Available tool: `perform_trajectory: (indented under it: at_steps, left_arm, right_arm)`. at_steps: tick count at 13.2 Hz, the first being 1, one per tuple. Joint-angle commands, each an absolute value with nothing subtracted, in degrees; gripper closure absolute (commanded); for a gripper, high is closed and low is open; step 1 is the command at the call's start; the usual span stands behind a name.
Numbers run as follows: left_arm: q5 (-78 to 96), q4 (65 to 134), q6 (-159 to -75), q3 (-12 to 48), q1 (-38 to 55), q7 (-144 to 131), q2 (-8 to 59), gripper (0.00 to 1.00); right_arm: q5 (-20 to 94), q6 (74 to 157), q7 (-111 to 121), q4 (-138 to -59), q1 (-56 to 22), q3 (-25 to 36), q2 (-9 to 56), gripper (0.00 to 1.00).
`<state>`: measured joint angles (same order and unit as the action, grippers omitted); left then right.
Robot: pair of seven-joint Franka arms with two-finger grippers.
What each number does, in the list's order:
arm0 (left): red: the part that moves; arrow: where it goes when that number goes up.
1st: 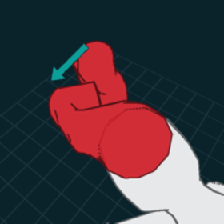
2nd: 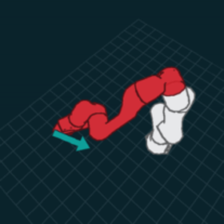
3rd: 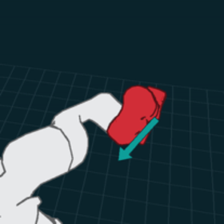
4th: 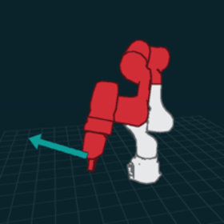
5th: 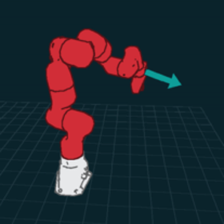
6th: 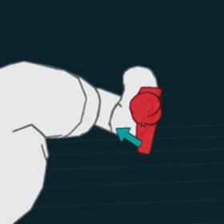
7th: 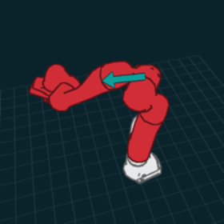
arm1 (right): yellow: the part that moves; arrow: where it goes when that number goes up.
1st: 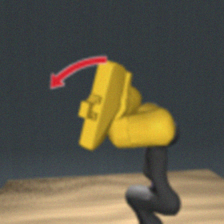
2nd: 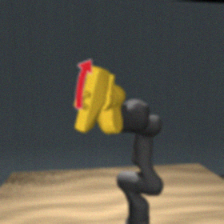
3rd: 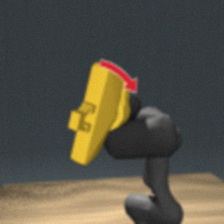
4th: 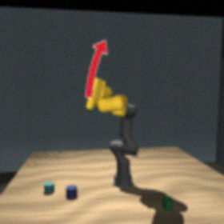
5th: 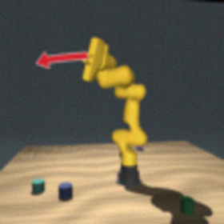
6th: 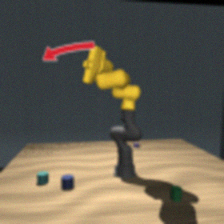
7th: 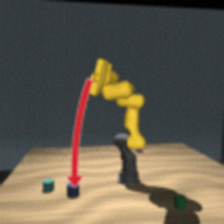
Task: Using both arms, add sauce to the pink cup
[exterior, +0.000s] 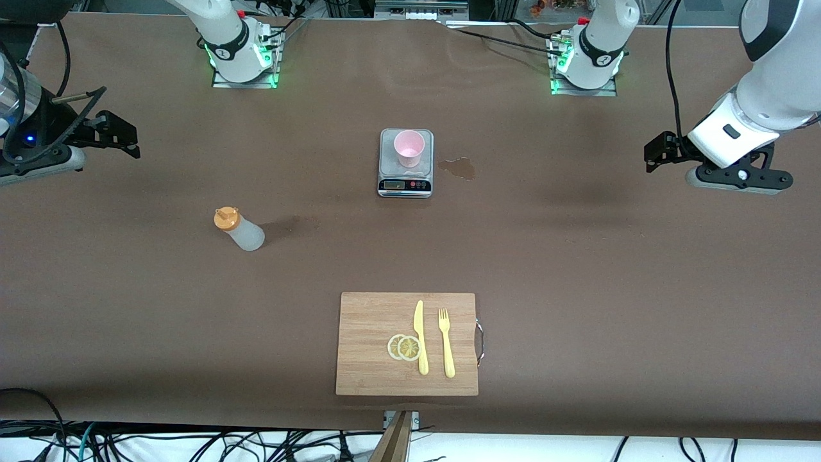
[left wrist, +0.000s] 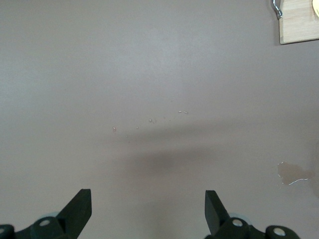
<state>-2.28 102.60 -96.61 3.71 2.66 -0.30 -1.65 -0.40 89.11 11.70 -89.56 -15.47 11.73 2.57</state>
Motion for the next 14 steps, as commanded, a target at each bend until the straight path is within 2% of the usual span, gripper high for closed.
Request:
perform_trajectory:
  at_steps: [1, 14]
  left_arm:
    - [-1.32, 103.11, -96.95, 3.16, 3.51, 0.53, -3.61, 0.00]
    - [-1.32, 102.39, -95.10, 3.87, 3.87, -1.67, -3.60, 0.00]
  right_arm:
    - [-0.88, 88.24, 12.13, -88.68, -15.56, 11.69, 2.64, 0.00]
    - [0.87, 87.54, 12.31, -88.77, -15.82, 11.43, 3.60, 0.00]
